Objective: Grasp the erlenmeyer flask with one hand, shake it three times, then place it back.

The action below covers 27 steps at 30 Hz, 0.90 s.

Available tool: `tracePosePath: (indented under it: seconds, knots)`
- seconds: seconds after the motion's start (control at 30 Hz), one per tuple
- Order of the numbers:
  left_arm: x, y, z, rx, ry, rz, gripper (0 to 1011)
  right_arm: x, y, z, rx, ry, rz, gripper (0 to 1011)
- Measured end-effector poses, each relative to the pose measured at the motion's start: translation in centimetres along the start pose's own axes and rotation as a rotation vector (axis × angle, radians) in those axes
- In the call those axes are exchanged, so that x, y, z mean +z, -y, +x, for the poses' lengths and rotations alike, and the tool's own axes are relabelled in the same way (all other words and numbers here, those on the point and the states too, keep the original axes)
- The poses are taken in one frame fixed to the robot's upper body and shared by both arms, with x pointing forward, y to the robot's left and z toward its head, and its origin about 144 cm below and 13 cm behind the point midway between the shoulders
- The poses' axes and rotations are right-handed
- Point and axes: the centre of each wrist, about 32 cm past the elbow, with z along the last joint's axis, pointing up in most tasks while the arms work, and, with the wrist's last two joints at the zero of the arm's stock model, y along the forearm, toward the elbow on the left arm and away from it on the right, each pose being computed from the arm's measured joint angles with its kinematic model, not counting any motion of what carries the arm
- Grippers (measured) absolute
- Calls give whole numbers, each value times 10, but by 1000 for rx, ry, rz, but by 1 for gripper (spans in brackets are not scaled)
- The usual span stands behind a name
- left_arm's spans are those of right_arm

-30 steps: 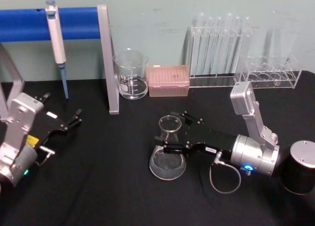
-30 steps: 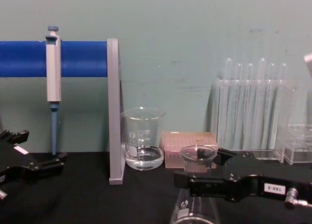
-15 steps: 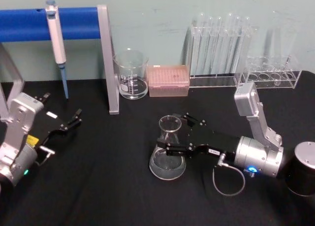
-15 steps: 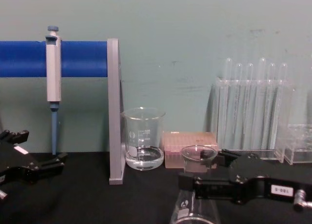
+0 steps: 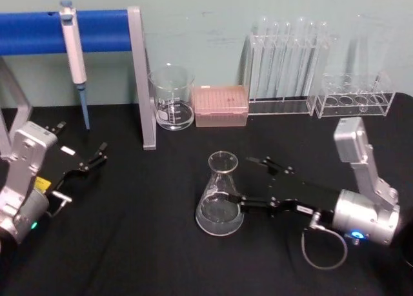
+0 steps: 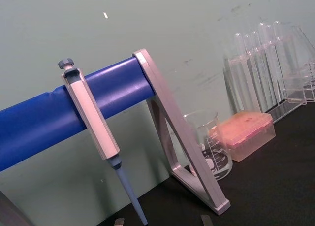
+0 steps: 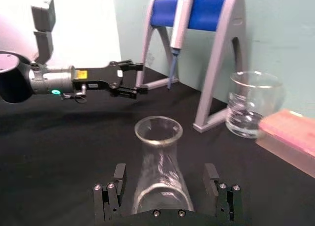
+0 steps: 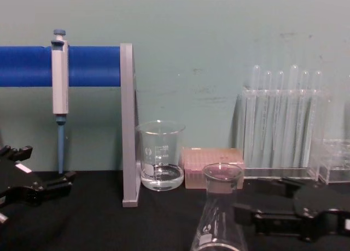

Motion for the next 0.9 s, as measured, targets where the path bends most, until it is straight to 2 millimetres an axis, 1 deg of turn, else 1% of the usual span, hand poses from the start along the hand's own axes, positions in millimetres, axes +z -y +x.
tracePosePath:
  seconds: [0.13, 0.23, 0.27, 0.4, 0.57, 0.9]
  knots:
    - [0, 0, 0, 0, 0, 0, 1001, -1, 11, -1, -34, -8, -7, 1000]
    - [0, 0, 0, 0, 0, 0, 1001, -2, 21, 0, -104, -6, -6, 1000]
    - [0, 0, 0, 0, 0, 0, 1001, -2, 21, 0, -104, -6, -6, 1000]
    - [0, 0, 0, 0, 0, 0, 1001, -2, 26, 1, -206, 9, 11, 1000]
    - [0, 0, 0, 0, 0, 0, 1001, -1, 22, 0, -303, 22, 36, 1000]
    - [0, 0, 0, 0, 0, 0, 1001, -2, 0, -1, -467, 70, 45, 1000]
